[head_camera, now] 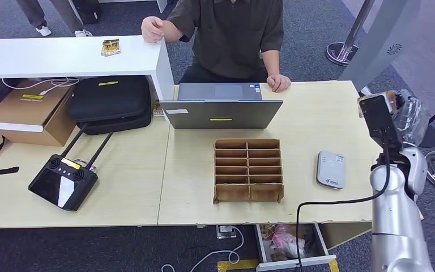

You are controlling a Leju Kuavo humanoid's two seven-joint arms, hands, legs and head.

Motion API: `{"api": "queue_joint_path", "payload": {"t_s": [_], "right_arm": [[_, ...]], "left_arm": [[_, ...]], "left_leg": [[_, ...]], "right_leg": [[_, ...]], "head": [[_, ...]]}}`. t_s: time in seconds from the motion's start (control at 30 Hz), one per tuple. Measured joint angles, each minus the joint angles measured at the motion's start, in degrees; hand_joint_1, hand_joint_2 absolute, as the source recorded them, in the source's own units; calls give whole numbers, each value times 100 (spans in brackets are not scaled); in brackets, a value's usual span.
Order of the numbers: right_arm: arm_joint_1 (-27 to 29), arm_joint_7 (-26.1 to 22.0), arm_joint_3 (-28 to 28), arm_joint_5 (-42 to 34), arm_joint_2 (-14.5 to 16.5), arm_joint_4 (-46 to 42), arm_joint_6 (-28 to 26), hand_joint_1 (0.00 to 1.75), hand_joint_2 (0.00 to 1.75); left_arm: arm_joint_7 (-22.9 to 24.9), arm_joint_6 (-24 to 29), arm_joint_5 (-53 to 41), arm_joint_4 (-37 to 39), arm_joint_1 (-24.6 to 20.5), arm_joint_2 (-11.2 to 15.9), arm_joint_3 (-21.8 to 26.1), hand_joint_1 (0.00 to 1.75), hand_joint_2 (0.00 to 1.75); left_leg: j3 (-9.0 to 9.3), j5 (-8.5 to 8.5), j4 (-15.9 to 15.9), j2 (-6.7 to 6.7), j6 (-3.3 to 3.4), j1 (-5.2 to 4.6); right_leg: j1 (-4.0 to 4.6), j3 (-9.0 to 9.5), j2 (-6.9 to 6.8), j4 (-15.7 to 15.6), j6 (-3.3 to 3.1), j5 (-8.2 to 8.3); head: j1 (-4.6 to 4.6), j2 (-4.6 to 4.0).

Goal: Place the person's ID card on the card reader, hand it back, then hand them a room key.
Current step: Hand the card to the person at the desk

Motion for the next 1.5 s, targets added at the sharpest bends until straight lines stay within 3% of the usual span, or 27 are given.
{"api": "queue_joint_path", "payload": {"t_s": [0.1,0.2,0.47,0.63,0.93,1.1,1.37,1.43,1.5], "right_arm": [[-213,-59,152,193,-7,-443,-172,175,175],[-564,137,387,377,-4,-753,36,175,175],[-839,243,644,418,44,-793,228,175,175],[-2107,329,1348,576,823,971,168,175,175],[-3242,495,1519,835,1731,3544,-336,175,175],[-3393,510,1519,833,1931,4155,-365,175,175],[-3408,528,1519,943,1959,4485,-444,175,175],[-3410,549,1519,971,1965,4523,-442,160,175],[-3413,566,1519,1001,1971,4547,-433,72,175]], "left_arm": [[-17,7,4,0,-2,0,0,0,0],[-94,96,18,0,-9,-14,0,0,0],[-127,115,11,0,-20,-35,0,0,0],[-100,-92,-238,0,-69,-28,-57,0,0],[50,-179,-496,0,-168,-30,-263,0,0],[116,-202,-540,0,-195,-32,-343,0,0],[243,-211,-612,0,-176,-42,-373,0,0],[245,-215,-617,0,-174,-50,-374,0,0],[239,-215,-608,0,-173,-57,-374,0,0]], "left_leg": [[-3,0,0,3,0,-1],[0,0,0,7,0,-1],[-1,3,-1,3,-2,1],[7,10,-1,10,-10,4],[4,11,-1,3,-12,7],[1,11,-1,-3,-12,6],[0,10,0,-3,-11,4],[-1,11,0,-4,-11,5],[-1,11,0,-5,-11,5]], "right_leg": [[-1,-2,2,2,0,0],[-1,-1,5,1,0,1],[1,3,1,2,0,1],[3,1,12,7,-5,5],[6,-1,7,7,-5,4],[5,-1,1,4,-5,3],[4,-1,1,2,-4,4],[4,-1,-1,2,-4,4],[5,-1,-2,3,-4,4]], "head": [[0,0],[0,0],[2,0],[0,0],[0,0],[1,0],[1,0],[1,0],[1,0]]}}
